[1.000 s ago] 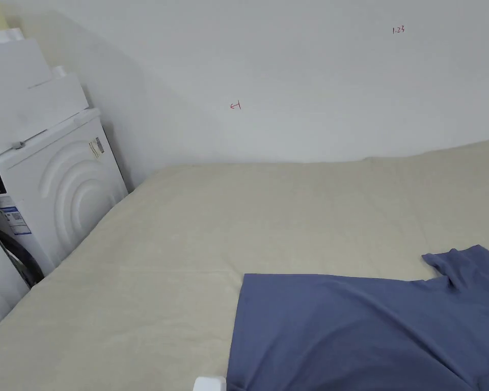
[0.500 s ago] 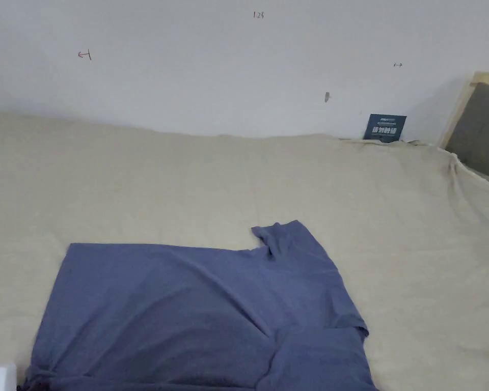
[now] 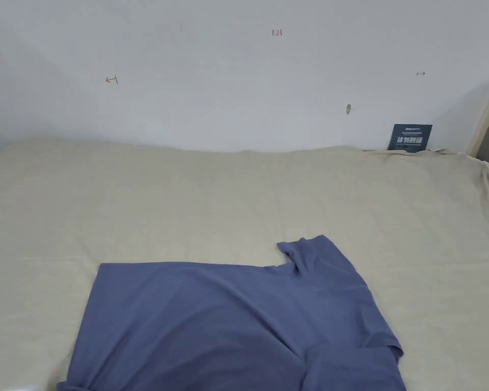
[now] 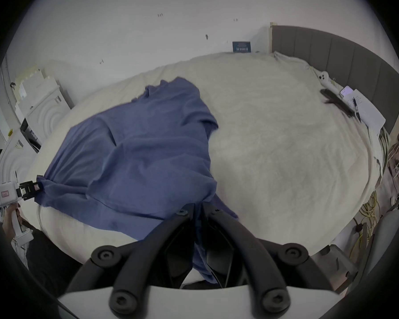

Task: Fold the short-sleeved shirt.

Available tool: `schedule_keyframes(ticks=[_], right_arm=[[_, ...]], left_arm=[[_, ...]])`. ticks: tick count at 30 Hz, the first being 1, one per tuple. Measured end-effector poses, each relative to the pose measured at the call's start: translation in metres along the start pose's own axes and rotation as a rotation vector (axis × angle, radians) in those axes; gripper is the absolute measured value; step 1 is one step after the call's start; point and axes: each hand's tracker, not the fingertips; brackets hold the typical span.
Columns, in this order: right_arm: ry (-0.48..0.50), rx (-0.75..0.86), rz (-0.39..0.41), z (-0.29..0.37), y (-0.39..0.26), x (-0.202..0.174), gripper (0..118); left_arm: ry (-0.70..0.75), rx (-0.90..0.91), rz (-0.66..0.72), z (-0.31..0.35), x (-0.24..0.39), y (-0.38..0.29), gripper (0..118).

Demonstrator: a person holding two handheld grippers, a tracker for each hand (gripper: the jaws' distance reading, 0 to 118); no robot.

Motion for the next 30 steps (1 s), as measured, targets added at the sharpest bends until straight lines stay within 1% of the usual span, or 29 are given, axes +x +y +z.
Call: schedule_keyframes(ticks=[3,8,10,14,15,19,25,27,30], right_arm=[[0.03,0.06,-0.031,0.017,0.011,-0.001,5],[0.048,0.195,-0.001,0.031,0.04,-0.011,5],[0.044,0.207,-0.007,0.028,0.058,-0.016,5],[0.049,0.226,-0.025,0.008,0.097,-0.023,5],[0.045,0.222,-0.029,-0.001,0.108,-0.026,5],[0.042,0.199,-0.023,-0.038,0.145,-0.034,5],[0.029,0.167,-0.015,-0.095,0.187,-0.045,5],[0.029,0.157,0.0,-0.111,0.199,-0.047,5],[-0.005,0.148,0.058,-0.137,0.215,-0.053,5]], left_arm=[[-0.022,0.066,-0.037,0.025,0.006,0.007,12],[-0.057,0.151,-0.057,0.053,0.014,0.031,11],[-0.061,0.162,-0.041,0.051,0.011,0.042,10],[-0.043,0.128,0.016,0.024,0.001,0.069,9],[-0.049,0.087,0.045,0.013,-0.003,0.075,8],[-0.037,0.059,0.094,-0.022,-0.011,0.097,6],[0.004,0.013,0.083,-0.077,-0.008,0.13,6],[0.018,0.007,0.095,-0.094,-0.009,0.139,6],[0.057,-0.021,0.094,-0.116,-0.009,0.151,6]])
